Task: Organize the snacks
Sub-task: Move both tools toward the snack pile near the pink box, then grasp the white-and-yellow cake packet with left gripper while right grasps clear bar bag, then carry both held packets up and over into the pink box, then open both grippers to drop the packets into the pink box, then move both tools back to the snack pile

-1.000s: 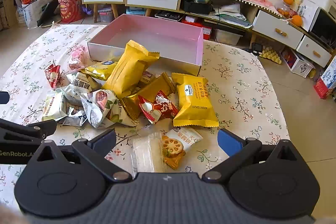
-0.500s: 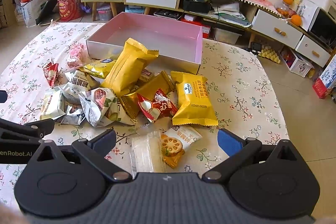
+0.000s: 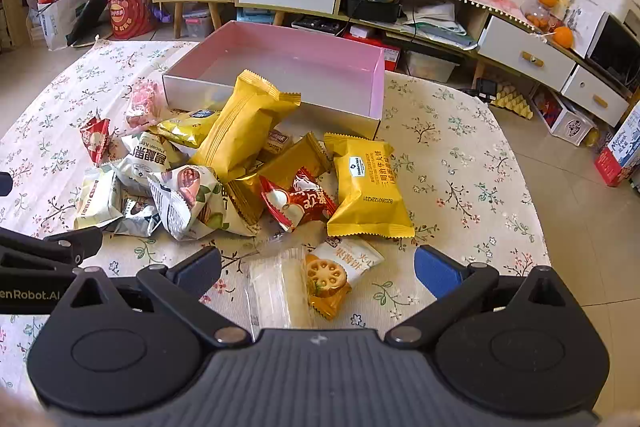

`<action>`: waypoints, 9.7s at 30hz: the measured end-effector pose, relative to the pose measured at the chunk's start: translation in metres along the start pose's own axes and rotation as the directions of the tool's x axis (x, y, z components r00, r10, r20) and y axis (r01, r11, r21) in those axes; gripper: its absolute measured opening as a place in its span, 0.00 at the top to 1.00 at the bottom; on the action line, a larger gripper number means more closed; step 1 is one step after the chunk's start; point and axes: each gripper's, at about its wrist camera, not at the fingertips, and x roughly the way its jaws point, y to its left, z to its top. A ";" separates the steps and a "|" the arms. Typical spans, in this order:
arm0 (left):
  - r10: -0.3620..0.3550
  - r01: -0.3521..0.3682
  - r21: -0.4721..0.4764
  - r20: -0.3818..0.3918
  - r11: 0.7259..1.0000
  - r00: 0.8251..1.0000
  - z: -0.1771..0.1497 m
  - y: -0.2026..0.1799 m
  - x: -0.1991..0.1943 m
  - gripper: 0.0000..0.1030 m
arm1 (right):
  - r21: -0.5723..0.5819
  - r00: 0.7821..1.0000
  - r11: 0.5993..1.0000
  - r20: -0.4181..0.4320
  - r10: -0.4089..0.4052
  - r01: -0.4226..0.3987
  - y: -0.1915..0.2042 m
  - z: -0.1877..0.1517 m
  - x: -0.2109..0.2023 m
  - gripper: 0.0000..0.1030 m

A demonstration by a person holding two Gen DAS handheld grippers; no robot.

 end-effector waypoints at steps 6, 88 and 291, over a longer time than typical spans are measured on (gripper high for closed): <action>0.000 0.000 0.001 -0.001 1.000 1.000 0.000 0.000 0.000 0.00 | -0.002 1.000 1.000 -0.001 0.002 -0.002 0.000 -0.001 -0.001 0.00; -0.110 0.105 -0.091 -0.051 0.990 0.993 -0.007 0.054 0.070 0.57 | -0.029 0.962 0.977 -0.181 0.202 -0.211 0.000 -0.021 0.025 0.73; -0.428 0.387 0.261 0.120 0.884 0.896 -0.020 0.013 0.087 0.07 | -0.053 0.966 0.966 0.044 0.256 -0.253 -0.028 -0.036 0.053 0.00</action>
